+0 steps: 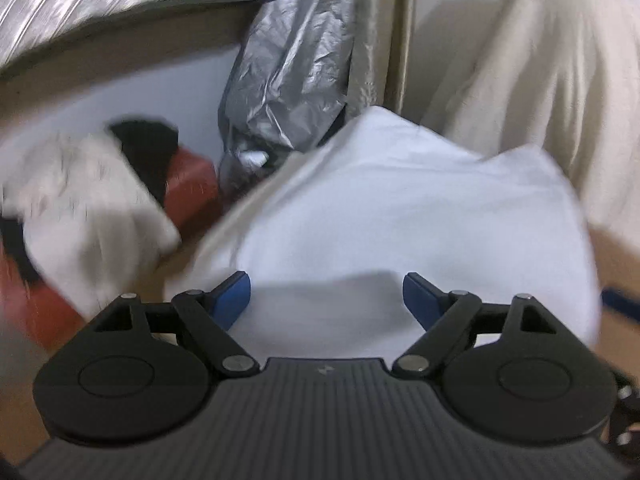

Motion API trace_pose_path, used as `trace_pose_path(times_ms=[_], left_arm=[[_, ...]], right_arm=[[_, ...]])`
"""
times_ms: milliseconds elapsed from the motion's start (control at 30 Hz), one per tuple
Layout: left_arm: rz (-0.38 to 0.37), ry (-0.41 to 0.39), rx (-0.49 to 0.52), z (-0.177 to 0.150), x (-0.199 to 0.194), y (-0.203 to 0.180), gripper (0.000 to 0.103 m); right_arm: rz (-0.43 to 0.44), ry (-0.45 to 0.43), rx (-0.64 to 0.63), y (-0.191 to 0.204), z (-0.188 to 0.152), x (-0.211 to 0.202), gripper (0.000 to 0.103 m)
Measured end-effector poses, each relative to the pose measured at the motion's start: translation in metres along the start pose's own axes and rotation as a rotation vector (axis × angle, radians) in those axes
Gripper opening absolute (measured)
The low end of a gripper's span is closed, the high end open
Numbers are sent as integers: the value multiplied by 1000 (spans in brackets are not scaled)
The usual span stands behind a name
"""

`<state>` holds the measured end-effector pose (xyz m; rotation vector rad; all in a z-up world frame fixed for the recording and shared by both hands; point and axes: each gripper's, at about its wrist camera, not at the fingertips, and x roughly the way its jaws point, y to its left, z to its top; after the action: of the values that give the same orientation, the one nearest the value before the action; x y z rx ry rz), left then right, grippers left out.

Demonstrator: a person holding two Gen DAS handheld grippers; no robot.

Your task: Fold clothes

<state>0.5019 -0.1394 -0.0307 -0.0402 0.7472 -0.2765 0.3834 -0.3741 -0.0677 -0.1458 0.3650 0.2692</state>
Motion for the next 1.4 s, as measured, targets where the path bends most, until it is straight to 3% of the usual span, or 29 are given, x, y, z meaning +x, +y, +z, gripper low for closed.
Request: trace_pose_path(times_ms=[100,133,233,267,367,467,600,800,1067,1400], left_arm=[[-46,-56,-52,-27,-57,-21,88],[-5,-67,-60,-36,-76,-32,89],[-6,-127,-123,-70,-125,-53,103],[-35,-147,-151,-82,-140,-60,103],[-26,-160,-92,-110,-169,-86,103],[54,-186,-28,-135,-191,-113,103],[96,-181,-55,-158,-209,-134,103],[149,-172,13,-190,-232,-162,103],[231,-57,102,-223,-234,-164,103],[234,-42,149,-250,-252,-173,103]], right_arm=[[-8,-38,97,-14,5,-48,62],[-5,-61,110,-14,7,-66,68],[-32,-70,119,-9,12,-105,78],[-29,-67,127,-5,11,-117,79],[25,-83,137,1,4,-141,86],[15,-91,162,4,-6,-164,91],[-27,-73,171,11,-17,-197,91],[-116,-6,213,14,-38,-240,93],[-192,96,344,19,-85,-274,93],[-253,125,372,16,-106,-303,93]])
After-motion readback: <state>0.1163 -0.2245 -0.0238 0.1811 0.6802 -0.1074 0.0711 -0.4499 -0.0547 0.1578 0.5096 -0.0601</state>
